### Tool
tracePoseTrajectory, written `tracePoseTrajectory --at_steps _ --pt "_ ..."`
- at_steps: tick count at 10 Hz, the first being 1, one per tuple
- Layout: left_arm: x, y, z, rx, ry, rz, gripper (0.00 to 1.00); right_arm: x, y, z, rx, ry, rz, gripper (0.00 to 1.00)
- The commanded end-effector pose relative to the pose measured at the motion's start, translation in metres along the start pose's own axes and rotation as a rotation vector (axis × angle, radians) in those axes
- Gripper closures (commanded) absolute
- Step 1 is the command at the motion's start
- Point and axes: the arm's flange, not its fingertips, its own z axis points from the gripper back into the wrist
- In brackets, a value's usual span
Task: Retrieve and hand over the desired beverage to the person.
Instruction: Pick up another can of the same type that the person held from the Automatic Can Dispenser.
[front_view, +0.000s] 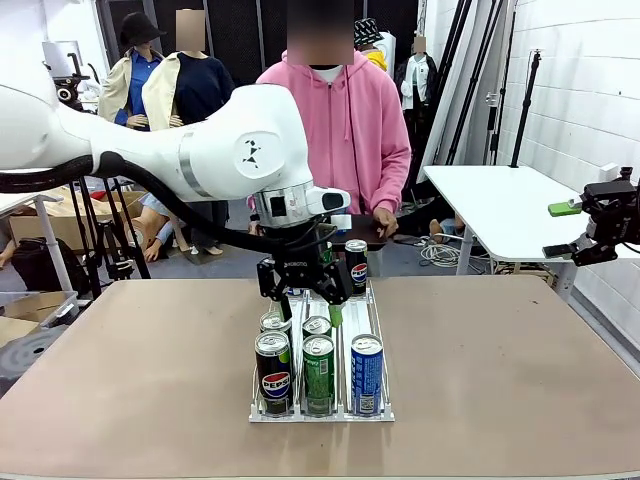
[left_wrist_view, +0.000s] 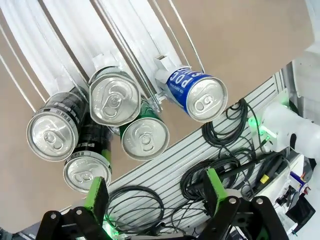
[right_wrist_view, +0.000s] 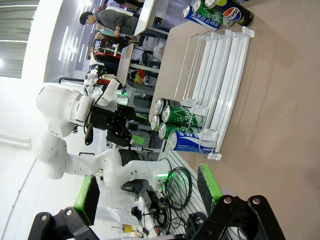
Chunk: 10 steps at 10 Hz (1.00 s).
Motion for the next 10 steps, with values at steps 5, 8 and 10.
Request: tracePoseTrajectory --at_steps 5,8,10 --pt "0.018 -0.013 -0.014 0.139 0.037 -0.042 0.00 0.000 -0.002 -0.001 -0.002 -0.010 0.001 0.00" --pt "0.010 -0.022 -0.028 0.171 0.009 -0.050 0.00 0.000 -0.002 -0.001 -0.002 -0.010 0.001 0.00" --pt "-0.001 -0.028 -0.039 0.188 -0.014 -0.066 0.00 0.000 -0.002 -0.001 -0.002 -0.010 0.001 0.00"
